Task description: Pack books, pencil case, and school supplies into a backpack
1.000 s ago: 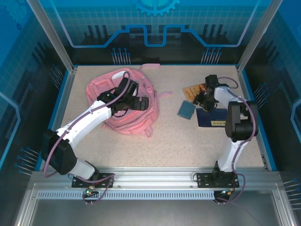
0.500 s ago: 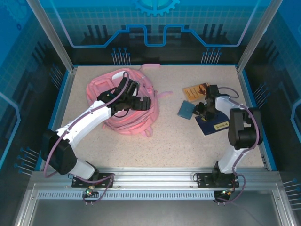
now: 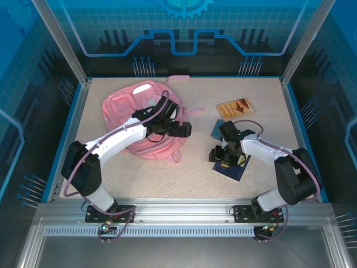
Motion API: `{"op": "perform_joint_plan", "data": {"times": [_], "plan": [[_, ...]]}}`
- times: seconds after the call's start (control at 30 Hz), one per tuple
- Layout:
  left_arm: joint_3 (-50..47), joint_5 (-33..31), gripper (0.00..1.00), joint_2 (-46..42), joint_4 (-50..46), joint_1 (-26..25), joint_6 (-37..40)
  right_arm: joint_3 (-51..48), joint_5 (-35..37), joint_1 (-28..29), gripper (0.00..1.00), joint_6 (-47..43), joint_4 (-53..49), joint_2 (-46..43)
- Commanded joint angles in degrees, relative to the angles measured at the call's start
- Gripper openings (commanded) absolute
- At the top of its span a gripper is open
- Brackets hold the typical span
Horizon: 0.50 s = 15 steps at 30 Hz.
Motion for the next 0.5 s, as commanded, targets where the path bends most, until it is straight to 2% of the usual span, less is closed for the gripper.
{"op": "perform_joint_plan", "data": {"times": [0.0, 0.07, 0.17, 0.33, 0.47], "plan": [[2.91, 3.53, 0.99, 2.57, 1.72, -2.01, -1.69, 2.14, 6.32, -1.49, 0.61, 1.2, -7.34, -6.99], [3.26, 4.85, 0.99, 4.1, 2.84, -3.49, -2.51, 2.78, 9.9, -3.06, 0.66, 1.54, -9.76, -9.9], [4.05, 6.91, 0.99, 6.73, 4.42, -5.62, -4.05, 1.88, 13.38, -7.49, 0.67, 0.98, -11.75, -12.93], [6.11, 9.27, 0.97, 11.32, 6.24, -9.01, -7.26, -1.13, 12.62, -17.29, 0.68, -1.77, -11.67, -15.04], [8.31, 10.26, 0.92, 15.36, 7.44, -11.17, -9.93, -3.5, 10.86, -22.43, 0.66, -3.66, -9.2, -13.76]]}}
